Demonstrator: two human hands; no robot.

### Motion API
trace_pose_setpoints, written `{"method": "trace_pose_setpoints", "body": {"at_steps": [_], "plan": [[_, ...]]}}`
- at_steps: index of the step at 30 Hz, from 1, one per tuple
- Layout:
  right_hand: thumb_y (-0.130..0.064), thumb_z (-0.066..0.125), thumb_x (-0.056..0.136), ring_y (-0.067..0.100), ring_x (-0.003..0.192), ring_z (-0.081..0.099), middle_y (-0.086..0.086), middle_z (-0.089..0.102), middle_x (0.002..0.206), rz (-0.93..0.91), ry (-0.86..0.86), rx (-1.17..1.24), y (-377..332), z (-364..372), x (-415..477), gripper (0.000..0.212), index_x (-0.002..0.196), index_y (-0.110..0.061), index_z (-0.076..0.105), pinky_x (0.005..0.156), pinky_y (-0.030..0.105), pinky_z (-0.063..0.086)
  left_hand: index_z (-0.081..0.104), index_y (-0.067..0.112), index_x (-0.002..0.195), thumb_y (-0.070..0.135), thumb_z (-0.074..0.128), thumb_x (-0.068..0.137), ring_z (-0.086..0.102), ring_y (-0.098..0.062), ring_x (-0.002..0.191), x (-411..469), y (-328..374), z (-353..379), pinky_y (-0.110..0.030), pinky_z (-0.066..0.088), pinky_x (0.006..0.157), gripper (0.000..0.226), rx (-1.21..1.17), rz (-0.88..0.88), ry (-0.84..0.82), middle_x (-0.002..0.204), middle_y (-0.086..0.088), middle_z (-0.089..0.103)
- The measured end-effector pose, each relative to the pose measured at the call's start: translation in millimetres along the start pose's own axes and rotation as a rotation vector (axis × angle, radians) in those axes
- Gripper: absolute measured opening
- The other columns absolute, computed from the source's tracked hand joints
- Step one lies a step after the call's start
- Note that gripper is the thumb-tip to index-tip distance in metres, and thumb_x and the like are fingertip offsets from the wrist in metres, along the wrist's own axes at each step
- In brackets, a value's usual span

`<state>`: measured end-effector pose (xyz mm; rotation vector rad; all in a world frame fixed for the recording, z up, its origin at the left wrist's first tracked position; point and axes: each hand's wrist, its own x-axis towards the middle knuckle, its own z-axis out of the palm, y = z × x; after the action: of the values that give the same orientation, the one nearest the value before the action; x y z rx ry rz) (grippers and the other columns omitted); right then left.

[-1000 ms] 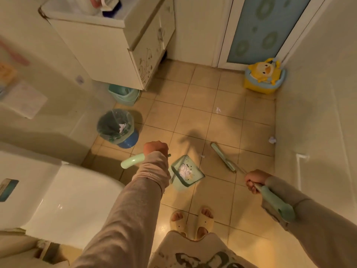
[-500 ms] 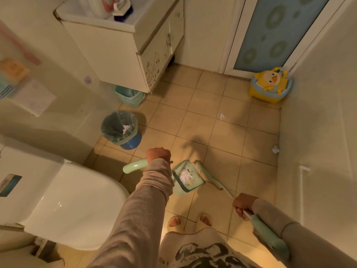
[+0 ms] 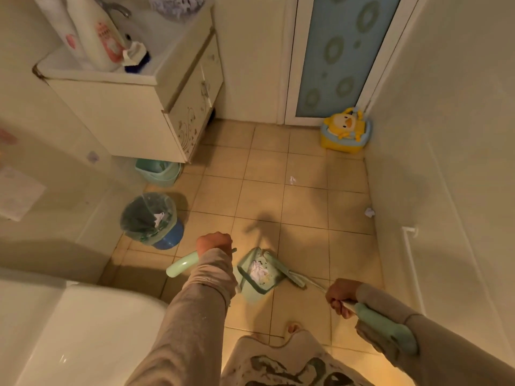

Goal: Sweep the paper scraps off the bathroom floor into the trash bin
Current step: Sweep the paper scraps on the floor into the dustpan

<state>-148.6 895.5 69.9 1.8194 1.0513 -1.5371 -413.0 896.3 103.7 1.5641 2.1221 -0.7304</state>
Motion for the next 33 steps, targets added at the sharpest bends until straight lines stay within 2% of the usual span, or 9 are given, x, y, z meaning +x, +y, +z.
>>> {"method": "trace_pose_setpoints", "body": {"at_steps": [7, 13, 22, 27, 33], "plan": [[-0.001, 0.031, 0.092, 0.007, 0.018, 0.038, 0.0, 0.04, 0.025, -0.032, -0.003, 0.253, 5, -13, -1, 0.041, 0.053, -0.011, 0.034, 0.03, 0.008, 0.028, 0.055, 0.018, 0.125, 0.026, 0.053, 0.094, 0.057, -0.021, 0.119, 0, 12, -9, -0.029, 0.046, 0.094, 0.032, 0.079, 0.06, 0.043, 0.129, -0.002, 0.06], [-0.001, 0.034, 0.091, 0.007, 0.019, 0.034, -0.001, 0.037, 0.024, -0.021, 0.072, 0.322, 7, -15, -4, 0.04, 0.052, -0.011, 0.035, 0.034, 0.013, 0.027, 0.052, 0.019, 0.129, 0.028, 0.053, 0.094, 0.055, -0.02, 0.122, 8, 30, -30, -0.03, 0.044, 0.098, 0.036, 0.072, 0.151, 0.076, 0.133, -0.001, 0.057], [0.002, 0.034, 0.092, 0.009, 0.014, 0.033, 0.001, 0.036, 0.022, -0.046, 0.112, 0.629, 25, -30, 1, 0.038, 0.055, -0.009, 0.035, 0.03, 0.006, 0.027, 0.057, 0.017, 0.123, 0.026, 0.055, 0.093, 0.06, -0.021, 0.114, 31, 56, -51, -0.03, 0.047, 0.093, 0.032, 0.195, 0.225, 0.125, 0.126, -0.003, 0.063], [0.001, 0.03, 0.093, 0.009, 0.015, 0.032, 0.0, 0.036, 0.022, -0.021, 0.1, 0.791, 40, -63, 6, 0.039, 0.055, -0.011, 0.033, 0.031, 0.005, 0.026, 0.058, 0.016, 0.121, 0.021, 0.052, 0.093, 0.06, -0.021, 0.113, 58, 97, -79, -0.03, 0.048, 0.092, 0.029, 0.301, 0.298, 0.164, 0.124, -0.002, 0.063], [0.0, 0.029, 0.094, 0.01, 0.015, 0.031, 0.002, 0.036, 0.022, 0.008, 0.13, 0.901, 48, -131, 20, 0.042, 0.054, -0.01, 0.035, 0.03, 0.006, 0.026, 0.055, 0.018, 0.126, 0.031, 0.049, 0.096, 0.056, -0.019, 0.12, 106, 162, -125, -0.029, 0.045, 0.095, 0.033, 0.341, 0.372, 0.167, 0.131, 0.0, 0.059]]}}
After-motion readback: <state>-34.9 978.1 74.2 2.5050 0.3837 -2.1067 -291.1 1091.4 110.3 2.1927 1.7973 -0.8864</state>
